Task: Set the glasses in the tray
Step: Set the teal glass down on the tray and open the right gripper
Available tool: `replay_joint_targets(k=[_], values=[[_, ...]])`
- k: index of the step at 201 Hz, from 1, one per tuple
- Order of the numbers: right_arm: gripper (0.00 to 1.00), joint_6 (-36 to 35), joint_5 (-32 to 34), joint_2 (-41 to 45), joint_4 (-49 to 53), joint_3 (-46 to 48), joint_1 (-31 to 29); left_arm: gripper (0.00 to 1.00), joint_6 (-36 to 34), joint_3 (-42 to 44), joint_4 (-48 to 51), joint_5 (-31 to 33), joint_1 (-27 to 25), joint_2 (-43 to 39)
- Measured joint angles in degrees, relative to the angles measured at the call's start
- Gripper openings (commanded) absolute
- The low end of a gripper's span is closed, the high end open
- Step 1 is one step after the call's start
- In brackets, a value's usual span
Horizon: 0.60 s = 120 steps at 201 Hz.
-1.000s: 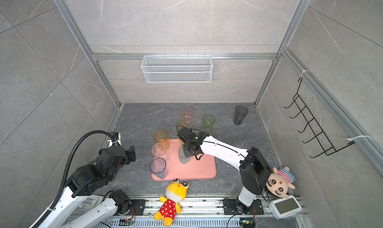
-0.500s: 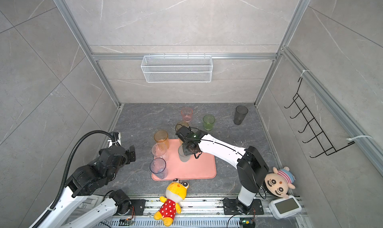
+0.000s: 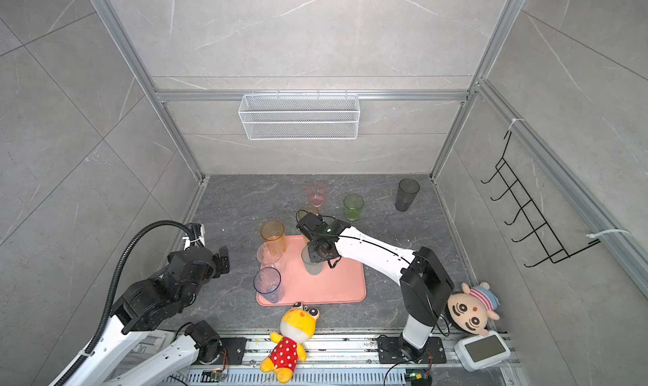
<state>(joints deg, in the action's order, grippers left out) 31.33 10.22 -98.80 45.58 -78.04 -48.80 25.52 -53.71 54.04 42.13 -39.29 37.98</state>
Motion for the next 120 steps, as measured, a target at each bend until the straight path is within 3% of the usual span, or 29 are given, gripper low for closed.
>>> replay_joint_targets(k=[57, 120], values=[[0.33, 0.0, -0.6, 1.1, 0.3, -0.2, 0.0, 0.97, 0.0, 0.0, 0.0, 0.0, 0.0, 0.0], [0.43, -0.3, 1.3, 6.6, 1.4, -1.1, 0.0, 0.97, 0.0, 0.0, 0.0, 0.0, 0.0, 0.0]])
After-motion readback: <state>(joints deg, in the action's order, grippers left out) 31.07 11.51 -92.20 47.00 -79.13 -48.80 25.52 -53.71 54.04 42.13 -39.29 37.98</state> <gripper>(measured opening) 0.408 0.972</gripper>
